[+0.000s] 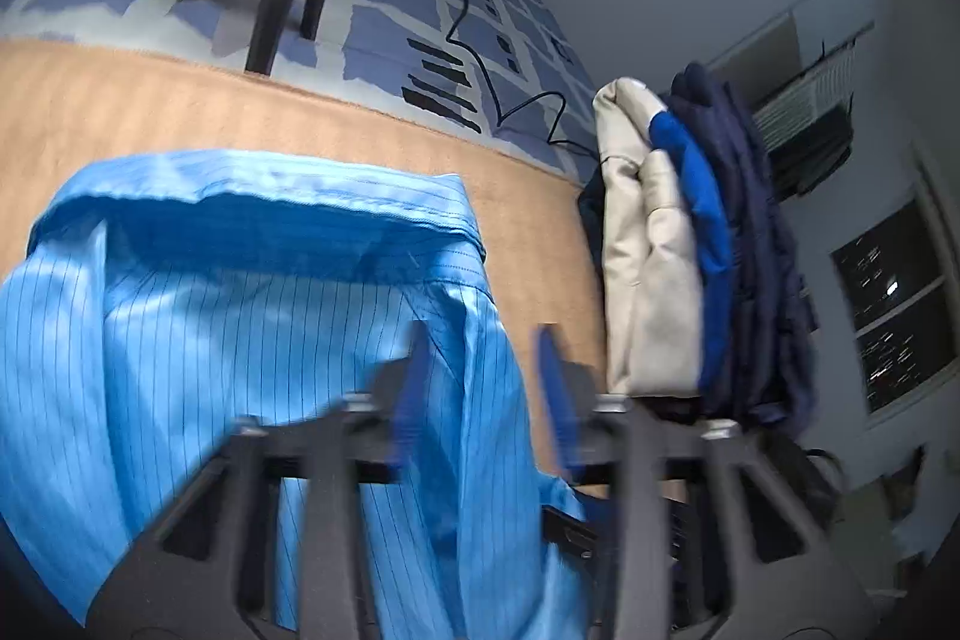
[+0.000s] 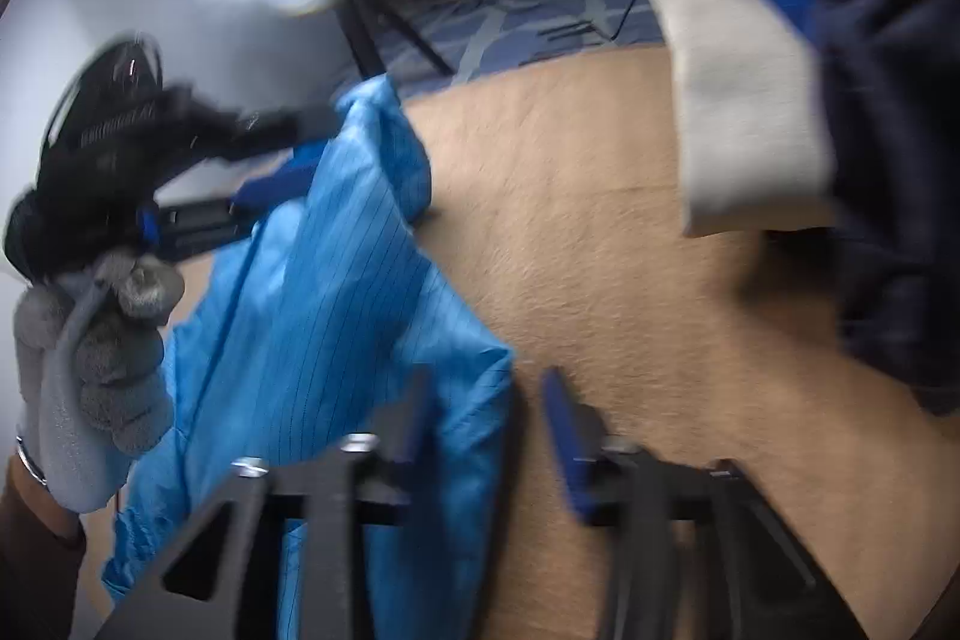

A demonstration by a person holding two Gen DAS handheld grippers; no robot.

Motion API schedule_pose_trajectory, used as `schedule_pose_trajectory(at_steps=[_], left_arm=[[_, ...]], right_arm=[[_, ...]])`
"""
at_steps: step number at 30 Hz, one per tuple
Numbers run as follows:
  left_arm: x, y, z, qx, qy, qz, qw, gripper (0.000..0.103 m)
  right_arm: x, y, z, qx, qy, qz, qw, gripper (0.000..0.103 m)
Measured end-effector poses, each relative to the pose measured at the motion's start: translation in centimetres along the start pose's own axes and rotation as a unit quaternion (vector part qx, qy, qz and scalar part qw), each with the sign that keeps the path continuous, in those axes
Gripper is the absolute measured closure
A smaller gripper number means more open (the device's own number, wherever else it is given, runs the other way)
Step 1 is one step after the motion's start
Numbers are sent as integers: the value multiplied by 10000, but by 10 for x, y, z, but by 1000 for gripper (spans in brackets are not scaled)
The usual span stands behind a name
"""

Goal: Fold large clothes

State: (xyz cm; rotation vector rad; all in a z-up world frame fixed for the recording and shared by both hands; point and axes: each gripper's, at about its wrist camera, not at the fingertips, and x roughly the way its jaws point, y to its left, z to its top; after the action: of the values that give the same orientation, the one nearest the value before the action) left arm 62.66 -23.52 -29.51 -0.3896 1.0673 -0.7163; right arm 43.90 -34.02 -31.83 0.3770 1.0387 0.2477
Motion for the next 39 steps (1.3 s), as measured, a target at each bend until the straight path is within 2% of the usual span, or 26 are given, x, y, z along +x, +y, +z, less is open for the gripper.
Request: schedule_pose_trajectory(at_steps=[1,2,6,8,10,12,13,14,15,17,18,21,23,24,25,27,29,33,34,35,36,37,38,39], left_arm=[[3,-2,-1,92,-30,138,9999,103],[4,-2,-2,106,-60,136,9998,103],[5,2,-2,188,-300,261,9990,103],[13,4,-2,252,-309,421,9983,103],[27,5,-6,338,-225,724,9965,103],[41,7,-10,388,-143,1091,9932,103],[42,6,-11,397,-155,1152,9924,101],[38,6,-10,317,-216,1121,9930,101],[30,7,-7,173,-238,941,9951,99],[13,7,1,147,-214,627,9977,79],[-2,6,5,242,-260,595,9976,75],[-52,12,16,416,-511,419,9969,57],[-73,23,22,547,-501,545,9958,31],[-82,34,25,521,-441,644,9956,28],[-88,48,28,413,-339,668,9963,27],[-93,72,30,55,-197,618,9979,27],[-90,93,27,-187,0,559,9983,27],[-67,110,16,-276,259,763,9964,30],[-59,111,12,-241,351,792,9959,42],[-52,109,10,-196,392,815,9957,62],[-46,106,6,-114,431,845,9954,68],[-43,100,2,35,430,863,9953,83],[-42,94,-1,179,414,875,9951,94],[-42,86,-4,368,366,867,9949,96]], right_arm=[[1,6,-1,-128,4,-126,9998,98],[1,11,-2,-227,-34,-255,9994,100],[-34,25,-11,-439,-707,-572,9949,102],[-47,23,-15,-409,-975,-653,9922,102],[-48,22,-20,-292,-1101,-946,9890,102],[-32,14,-22,-162,-775,-944,9924,102],[-24,10,-22,-83,-632,-1009,9929,102],[-18,8,-20,-23,-542,-1045,9930,102],[-16,7,-18,13,-489,-1076,9930,99],[-20,10,-15,-36,-509,-1165,9919,88],[-24,11,-13,-77,-552,-1190,9913,77],[-38,19,-9,-564,-763,-1184,9884,76],[-39,28,-4,-900,-722,-997,9883,73],[-37,32,0,-970,-627,-855,9896,68],[-33,35,4,-999,-525,-745,9908,55],[-20,38,19,-965,-317,-549,9933,44],[-8,35,26,-821,-233,-513,9950,44],[22,20,43,-345,-27,-304,9989,44],[31,17,45,-225,112,-180,9995,44],[39,15,46,-149,208,-134,9996,43],[46,15,47,-94,213,-142,9996,43],[47,18,48,-124,86,-158,9998,47],[50,21,50,-114,85,-136,9998,56],[53,23,52,-84,117,-15,9999,85]])
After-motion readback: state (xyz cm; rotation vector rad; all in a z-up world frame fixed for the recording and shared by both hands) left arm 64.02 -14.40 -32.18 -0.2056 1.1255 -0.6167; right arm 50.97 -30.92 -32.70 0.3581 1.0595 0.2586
